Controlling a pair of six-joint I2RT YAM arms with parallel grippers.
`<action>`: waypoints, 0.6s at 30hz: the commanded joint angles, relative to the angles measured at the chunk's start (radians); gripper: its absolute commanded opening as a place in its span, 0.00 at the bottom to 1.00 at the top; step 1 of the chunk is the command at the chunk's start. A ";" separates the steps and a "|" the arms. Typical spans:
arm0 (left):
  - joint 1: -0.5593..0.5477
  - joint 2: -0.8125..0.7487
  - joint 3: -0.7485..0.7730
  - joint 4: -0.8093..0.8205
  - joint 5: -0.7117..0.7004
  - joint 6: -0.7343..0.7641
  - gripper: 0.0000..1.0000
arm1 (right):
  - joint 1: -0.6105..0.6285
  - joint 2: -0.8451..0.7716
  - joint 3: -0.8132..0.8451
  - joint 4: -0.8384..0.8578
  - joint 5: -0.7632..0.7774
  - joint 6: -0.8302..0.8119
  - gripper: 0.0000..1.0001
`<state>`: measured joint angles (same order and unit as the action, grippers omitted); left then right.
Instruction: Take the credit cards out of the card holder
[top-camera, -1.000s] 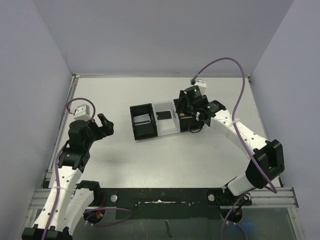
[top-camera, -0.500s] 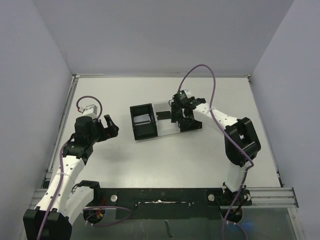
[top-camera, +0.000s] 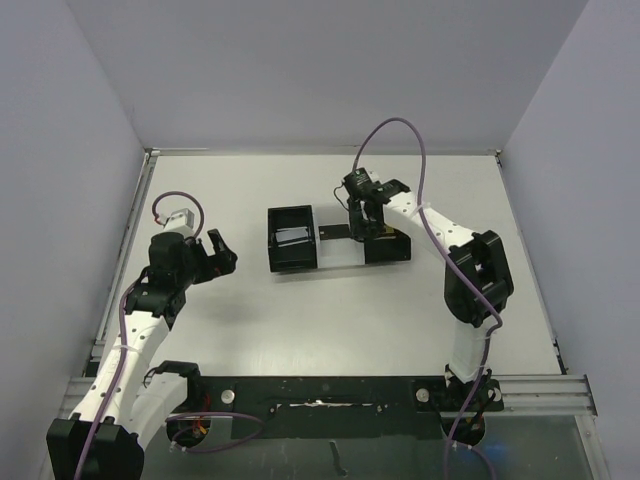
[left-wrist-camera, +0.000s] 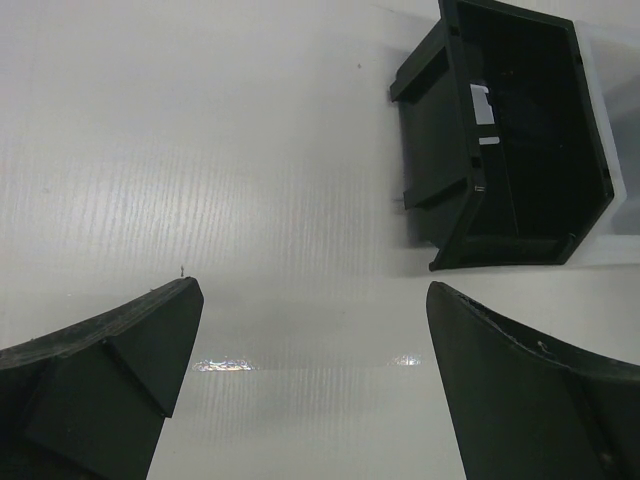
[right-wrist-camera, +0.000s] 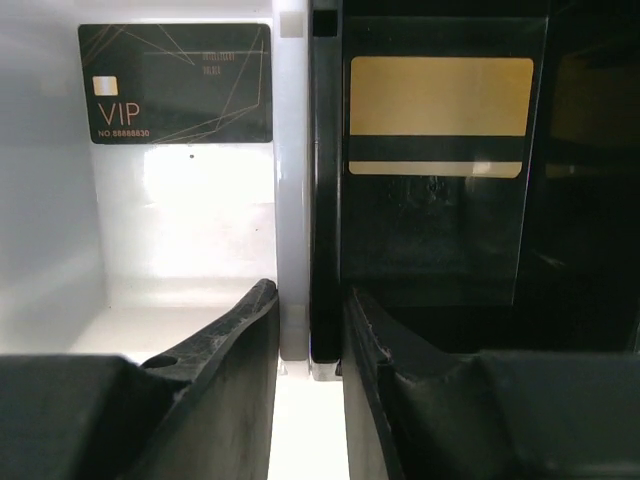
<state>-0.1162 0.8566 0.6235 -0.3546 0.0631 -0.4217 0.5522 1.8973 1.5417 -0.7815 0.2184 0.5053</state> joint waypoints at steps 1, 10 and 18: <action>0.007 -0.014 0.051 0.047 0.019 0.018 0.96 | -0.007 -0.049 0.113 -0.100 -0.046 -0.029 0.08; 0.007 -0.017 0.051 0.048 0.027 0.018 0.97 | -0.039 -0.008 0.164 -0.177 -0.200 -0.056 0.10; 0.007 -0.016 0.050 0.051 0.029 0.018 0.97 | -0.012 -0.005 0.033 0.035 -0.153 0.033 0.12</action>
<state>-0.1158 0.8551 0.6235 -0.3546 0.0700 -0.4213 0.5247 1.9095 1.6093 -0.8894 0.0708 0.4759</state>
